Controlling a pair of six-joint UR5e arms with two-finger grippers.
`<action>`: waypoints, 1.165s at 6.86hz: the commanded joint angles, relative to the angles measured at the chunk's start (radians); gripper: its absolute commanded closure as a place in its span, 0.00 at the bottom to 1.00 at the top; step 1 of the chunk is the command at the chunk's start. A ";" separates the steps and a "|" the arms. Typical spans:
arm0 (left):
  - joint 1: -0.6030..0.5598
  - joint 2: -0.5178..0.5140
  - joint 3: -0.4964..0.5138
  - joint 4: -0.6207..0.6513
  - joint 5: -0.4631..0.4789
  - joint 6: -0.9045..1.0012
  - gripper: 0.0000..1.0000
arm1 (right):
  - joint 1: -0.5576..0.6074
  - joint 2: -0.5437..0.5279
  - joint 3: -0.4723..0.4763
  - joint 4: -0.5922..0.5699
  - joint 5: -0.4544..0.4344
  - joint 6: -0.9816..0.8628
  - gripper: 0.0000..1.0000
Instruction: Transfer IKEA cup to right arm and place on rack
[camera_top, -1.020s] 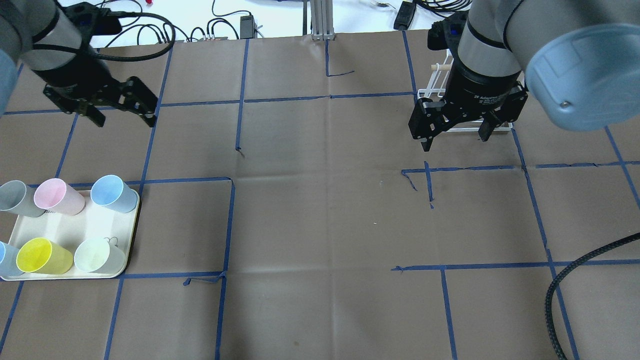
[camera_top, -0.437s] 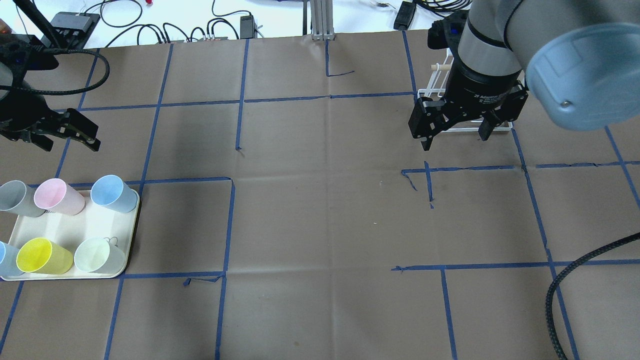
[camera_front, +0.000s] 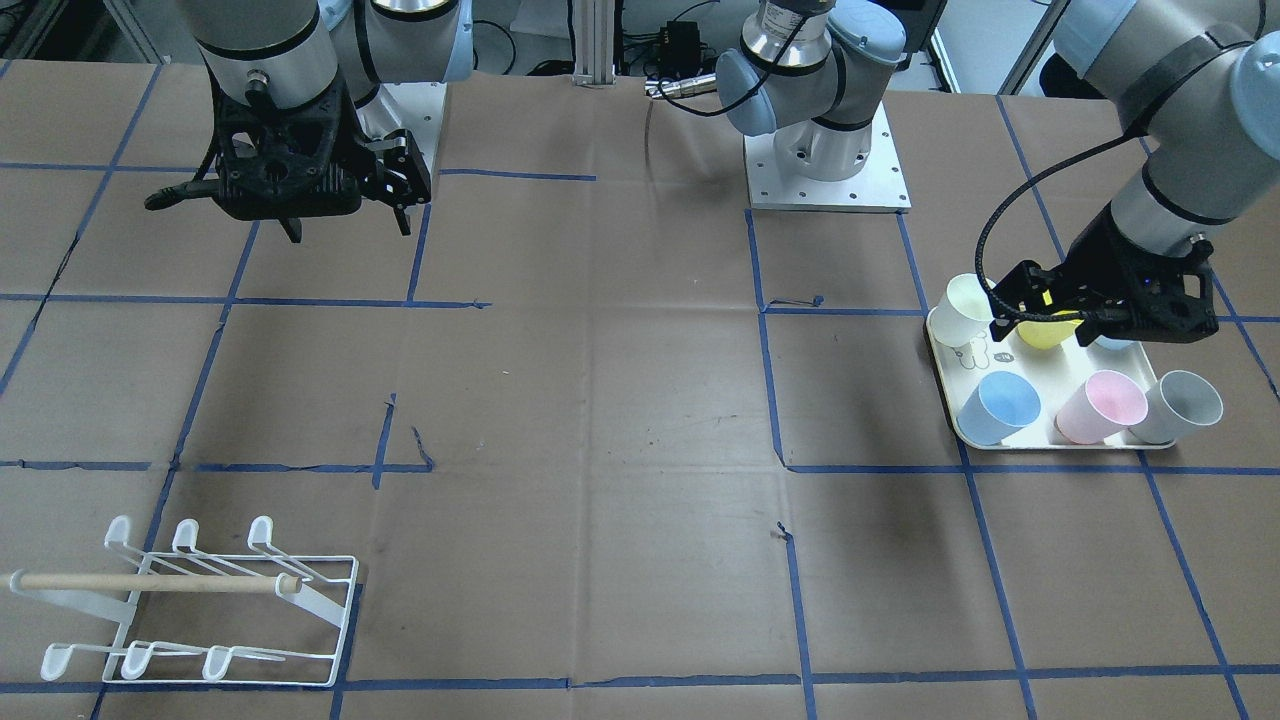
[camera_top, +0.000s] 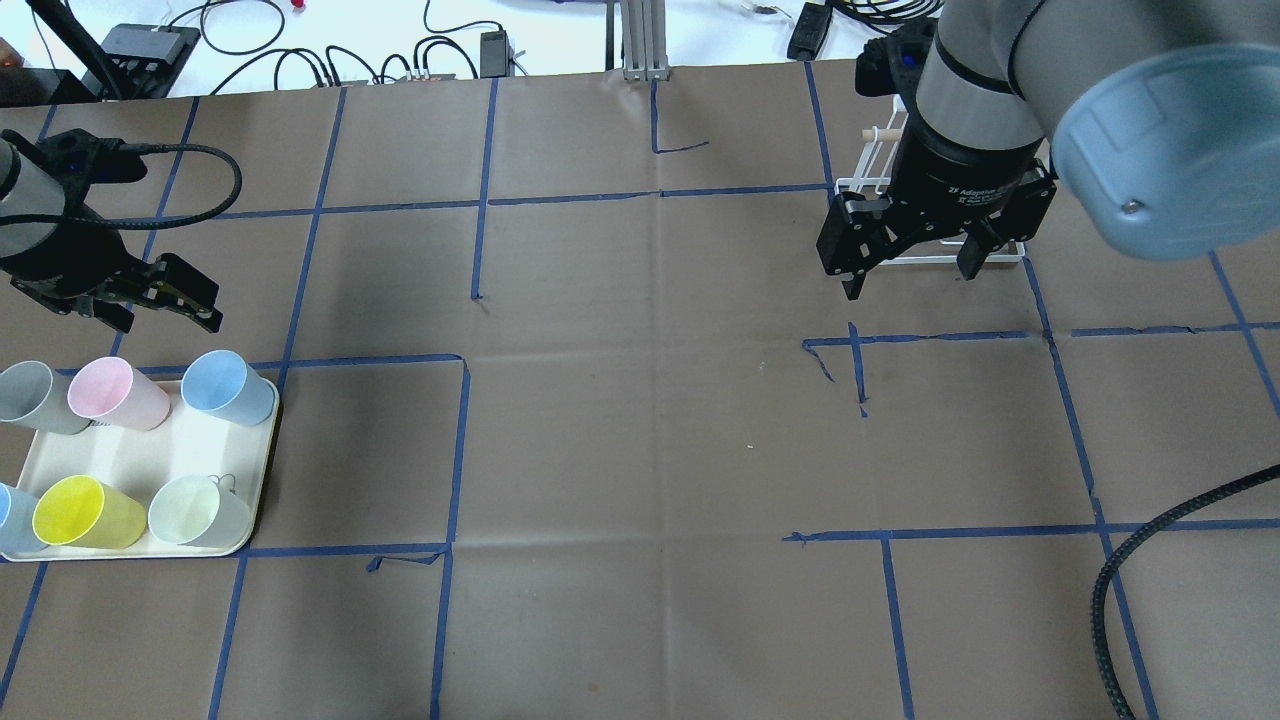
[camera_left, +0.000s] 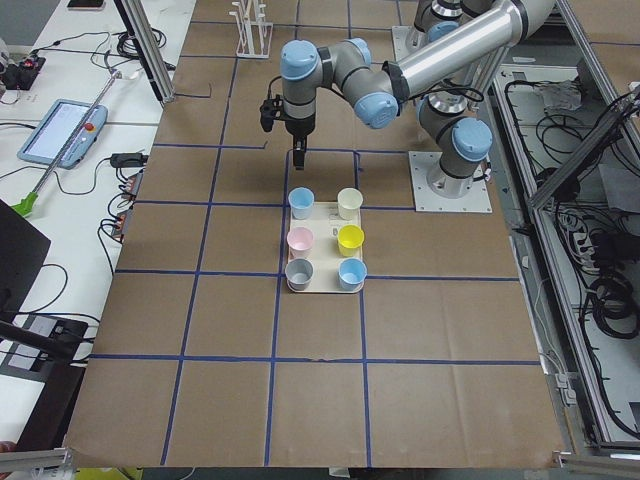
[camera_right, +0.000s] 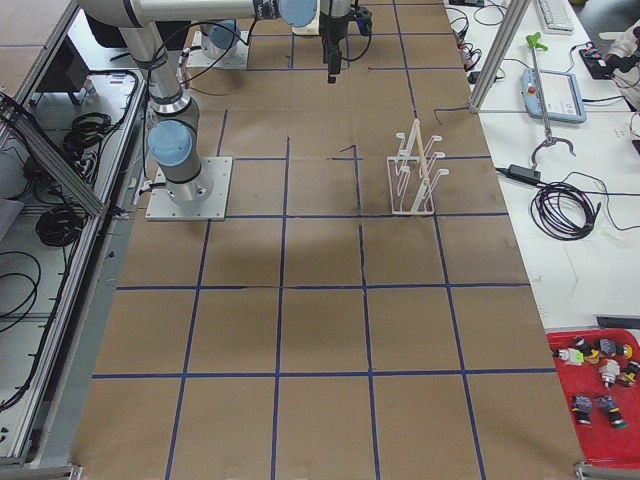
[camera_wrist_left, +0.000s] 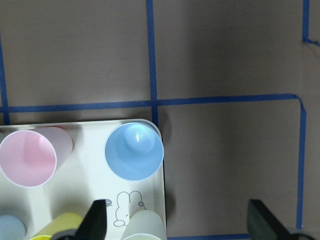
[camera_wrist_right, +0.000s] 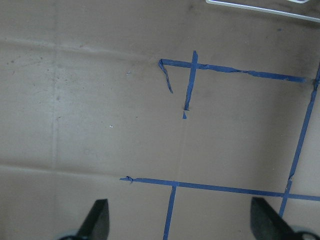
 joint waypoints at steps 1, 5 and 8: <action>0.000 -0.059 -0.085 0.164 0.003 0.003 0.01 | 0.000 0.001 0.000 0.000 0.000 0.000 0.00; 0.002 -0.159 -0.180 0.315 0.004 0.005 0.01 | 0.000 0.001 0.004 0.000 0.002 0.000 0.00; 0.002 -0.170 -0.191 0.320 0.024 0.002 0.03 | -0.002 0.002 0.004 -0.002 0.002 0.000 0.00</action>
